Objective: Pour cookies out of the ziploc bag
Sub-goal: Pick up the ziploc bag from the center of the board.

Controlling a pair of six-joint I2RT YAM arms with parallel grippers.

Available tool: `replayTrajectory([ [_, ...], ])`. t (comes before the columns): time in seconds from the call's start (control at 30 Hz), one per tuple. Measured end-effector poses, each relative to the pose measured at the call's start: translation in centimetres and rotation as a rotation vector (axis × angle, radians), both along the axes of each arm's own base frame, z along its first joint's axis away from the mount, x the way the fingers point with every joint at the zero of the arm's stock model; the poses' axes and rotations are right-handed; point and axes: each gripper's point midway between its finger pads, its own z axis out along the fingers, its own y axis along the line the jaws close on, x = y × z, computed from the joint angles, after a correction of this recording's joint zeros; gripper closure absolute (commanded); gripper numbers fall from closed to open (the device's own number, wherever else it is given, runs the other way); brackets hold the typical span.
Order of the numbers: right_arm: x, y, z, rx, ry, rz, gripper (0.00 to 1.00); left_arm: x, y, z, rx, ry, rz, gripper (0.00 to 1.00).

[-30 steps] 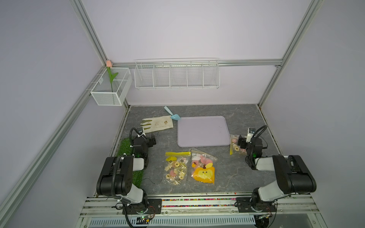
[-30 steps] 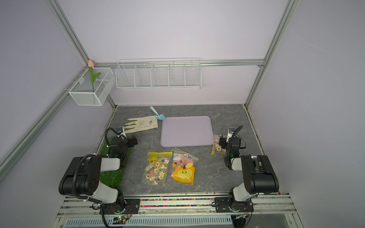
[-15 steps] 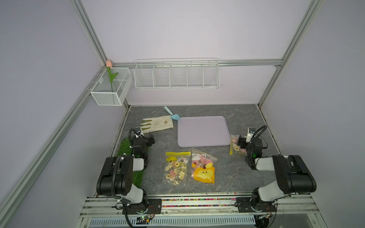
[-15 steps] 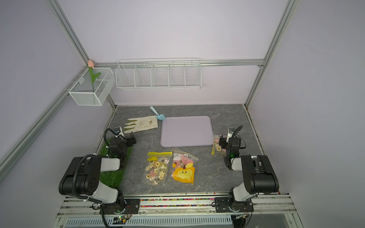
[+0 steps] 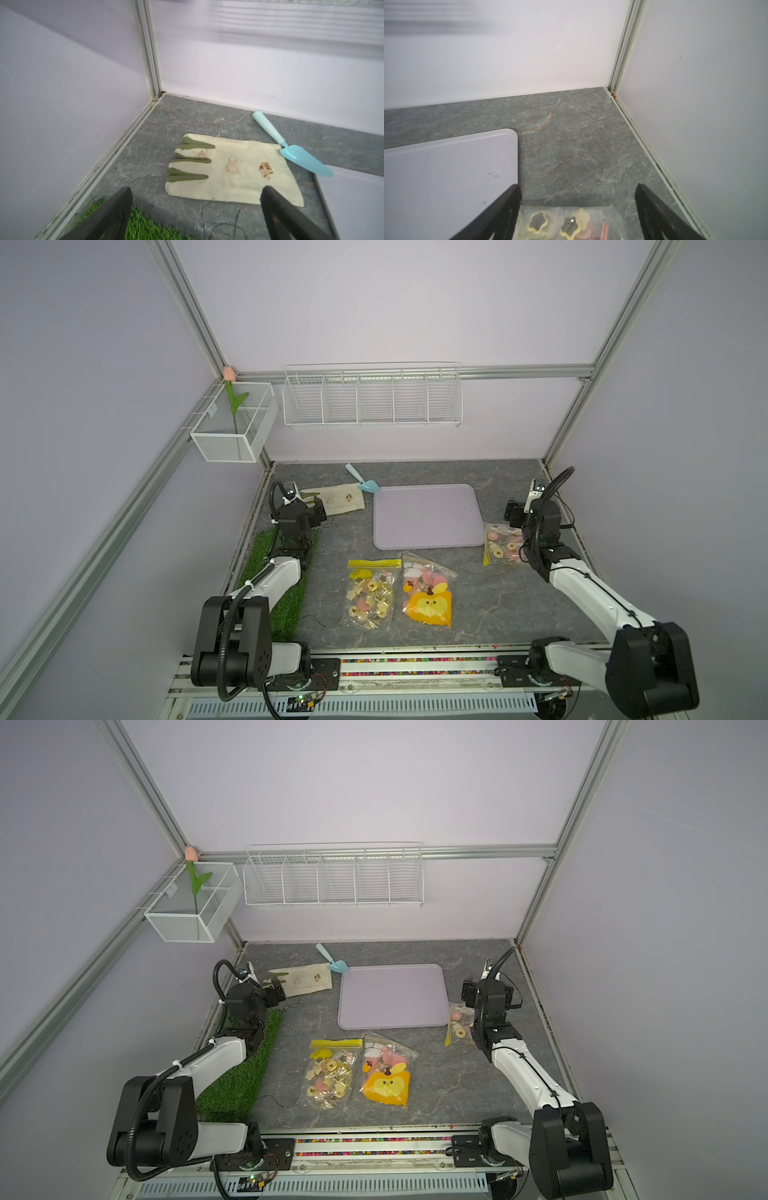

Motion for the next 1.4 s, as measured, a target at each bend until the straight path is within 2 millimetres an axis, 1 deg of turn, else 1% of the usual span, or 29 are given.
replayTrajectory([
  [0.07,-1.0,0.1,0.8,0.051,0.039,-0.014,0.11,0.0,-1.1,0.2,-0.038,0.031,-0.019,0.03],
  [0.13,-2.1,0.1,1.1,0.097,0.089,-0.032,0.11,-0.4,-2.5,-0.4,-0.072,0.081,-0.052,0.03],
  [0.2,-3.2,0.2,1.1,0.134,0.149,-0.052,0.11,-0.9,-4.2,-1.2,-0.106,0.142,-0.099,0.03],
  [0.27,-4.3,0.6,0.6,0.179,0.214,-0.059,0.11,-1.6,-5.9,-1.9,-0.148,0.200,-0.154,0.04],
  [0.3,-4.8,0.9,0.2,0.199,0.244,-0.057,0.08,-1.9,-6.5,-2.1,-0.165,0.219,-0.177,0.04],
  [0.33,-5.3,1.3,-0.5,0.224,0.280,-0.053,0.01,-2.4,-7.2,-2.2,-0.180,0.239,-0.201,0.04],
  [0.37,-5.9,1.7,-1.2,0.249,0.319,-0.050,0.02,-3.0,-7.9,-2.1,-0.193,0.255,-0.223,0.04],
  [0.43,-7.2,2.9,-2.8,0.295,0.391,-0.035,0.07,-4.1,-9.3,-1.8,-0.207,0.274,-0.269,0.04],
  [0.5,-8.5,4.7,-4.2,0.338,0.446,0.004,0.12,-5.3,-11.0,-1.2,-0.220,0.285,-0.320,0.05],
  [0.57,-9.9,6.0,-5.5,0.379,0.489,0.035,0.13,-6.4,-12.4,-0.7,-0.230,0.290,-0.365,0.05],
  [0.6,-10.7,6.5,-6.1,0.402,0.506,0.042,0.13,-6.9,-13.0,-0.5,-0.238,0.293,-0.384,0.06],
  [0.67,-12.0,7.1,-7.1,0.451,0.524,0.050,0.07,-7.8,-14.2,-0.3,-0.255,0.303,-0.419,0.06],
  [0.7,-12.6,7.4,-7.5,0.475,0.531,0.053,0.06,-8.3,-14.7,-0.2,-0.264,0.308,-0.435,0.06],
  [0.83,-14.4,8.4,-9.2,0.546,0.550,0.040,0.08,-9.7,-16.1,0.1,-0.306,0.321,-0.478,0.08],
  [0.93,-15.1,8.7,-10.4,0.589,0.560,0.012,0.11,-10.5,-16.6,0.2,-0.337,0.323,-0.494,0.09],
  [1.13,-15.1,9.0,-12.6,0.681,0.549,-0.043,0.15,-11.5,-17.0,0.5,-0.383,0.321,-0.510,0.10],
  [1.17,-15.0,9.0,-12.8,0.691,0.546,-0.048,0.15,-11.5,-17.0,0.5,-0.386,0.320,-0.510,0.10],
  [1.27,-14.3,9.4,-13.6,0.721,0.536,-0.064,0.23,-11.6,-17.1,0.6,-0.394,0.320,-0.512,0.11],
  [1.4,-13.3,9.7,-14.1,0.746,0.516,-0.083,0.29,-11.9,-17.3,0.5,-0.404,0.330,-0.517,0.12],
])
